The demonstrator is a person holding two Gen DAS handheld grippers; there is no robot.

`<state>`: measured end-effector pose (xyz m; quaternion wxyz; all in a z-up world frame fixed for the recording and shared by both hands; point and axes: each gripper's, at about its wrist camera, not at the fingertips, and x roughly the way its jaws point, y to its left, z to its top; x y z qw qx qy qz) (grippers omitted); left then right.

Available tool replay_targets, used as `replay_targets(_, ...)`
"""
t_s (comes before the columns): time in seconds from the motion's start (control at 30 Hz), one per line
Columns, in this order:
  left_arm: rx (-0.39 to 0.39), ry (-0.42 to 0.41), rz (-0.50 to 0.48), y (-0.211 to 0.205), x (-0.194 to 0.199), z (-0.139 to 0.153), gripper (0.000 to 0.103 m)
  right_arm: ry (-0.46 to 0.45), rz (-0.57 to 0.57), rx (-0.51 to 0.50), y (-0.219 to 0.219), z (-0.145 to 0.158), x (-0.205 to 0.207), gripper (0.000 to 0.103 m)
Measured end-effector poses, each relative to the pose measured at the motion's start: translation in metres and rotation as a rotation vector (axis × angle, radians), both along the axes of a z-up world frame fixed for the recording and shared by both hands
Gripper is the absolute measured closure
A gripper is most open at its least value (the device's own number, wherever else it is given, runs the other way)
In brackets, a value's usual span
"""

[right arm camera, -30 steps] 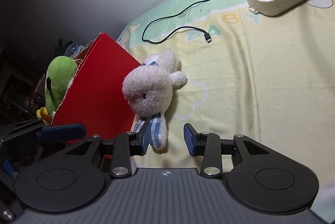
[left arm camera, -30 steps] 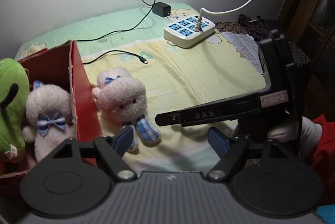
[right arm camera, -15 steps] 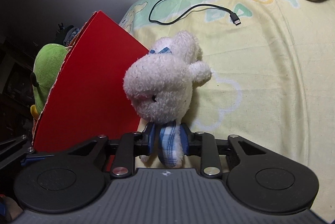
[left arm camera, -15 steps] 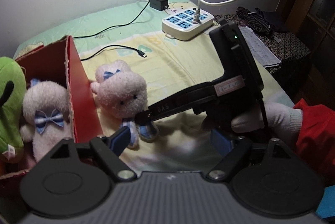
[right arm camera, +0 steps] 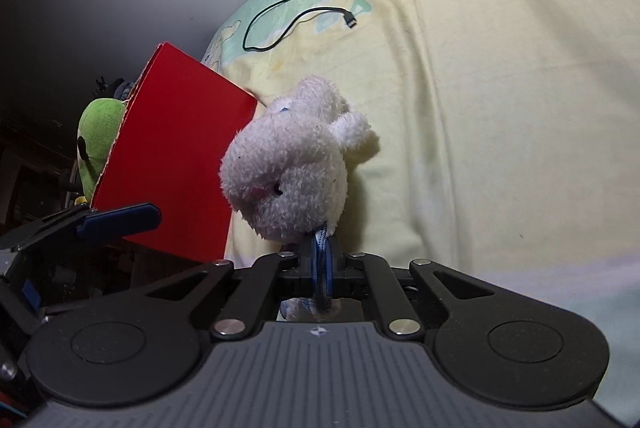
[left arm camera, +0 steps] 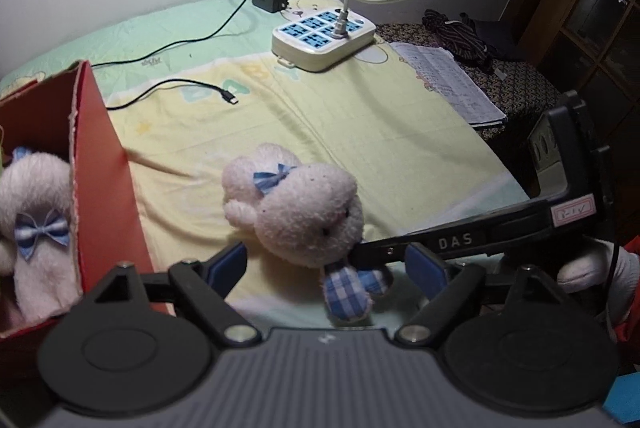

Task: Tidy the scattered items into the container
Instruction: 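Close the right gripper on the pink bunny's plaid ears, then lift the pink bunny plush with the right gripper toward the box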

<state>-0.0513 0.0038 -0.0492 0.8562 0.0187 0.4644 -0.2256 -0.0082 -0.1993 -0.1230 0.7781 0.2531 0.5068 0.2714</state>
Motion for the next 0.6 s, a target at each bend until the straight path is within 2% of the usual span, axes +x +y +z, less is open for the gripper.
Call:
replay_targets(0.1,-0.021,0.024,-0.013,-0.005,0.002,-0.007,0.016,0.026,-0.052,0.013,-0.017,-0.003,-0.016,0.095)
replay_targets(0.2,-0.021,0.041,-0.01,-0.011,0.008,-0.015,0.017,0.035,-0.095,0.023,-0.031,-0.002,-0.031,0.081)
replay_targets(0.27,-0.008,0.053,0.006,-0.014,0.013,-0.022,0.017,0.02,-0.137,0.039,-0.038,0.002,-0.037,0.076)
replay_targets(0.33,-0.001,0.069,0.029,-0.014,0.018,-0.028,0.017,0.004,-0.205,0.079,-0.049,0.007,-0.038,0.076)
replay_targets(0.43,-0.006,0.089,0.063,-0.011,0.027,-0.034,0.017,-0.008,-0.279,0.145,-0.06,0.01,-0.034,0.07)
replay_targets(0.57,-0.018,0.097,0.093,-0.009,0.038,-0.036,0.017,0.013,-0.298,0.234,-0.052,0.008,-0.016,0.052)
replay_targets(0.6,-0.017,0.094,0.098,-0.009,0.04,-0.037,0.017,0.017,-0.295,0.249,-0.048,0.007,-0.011,0.051)
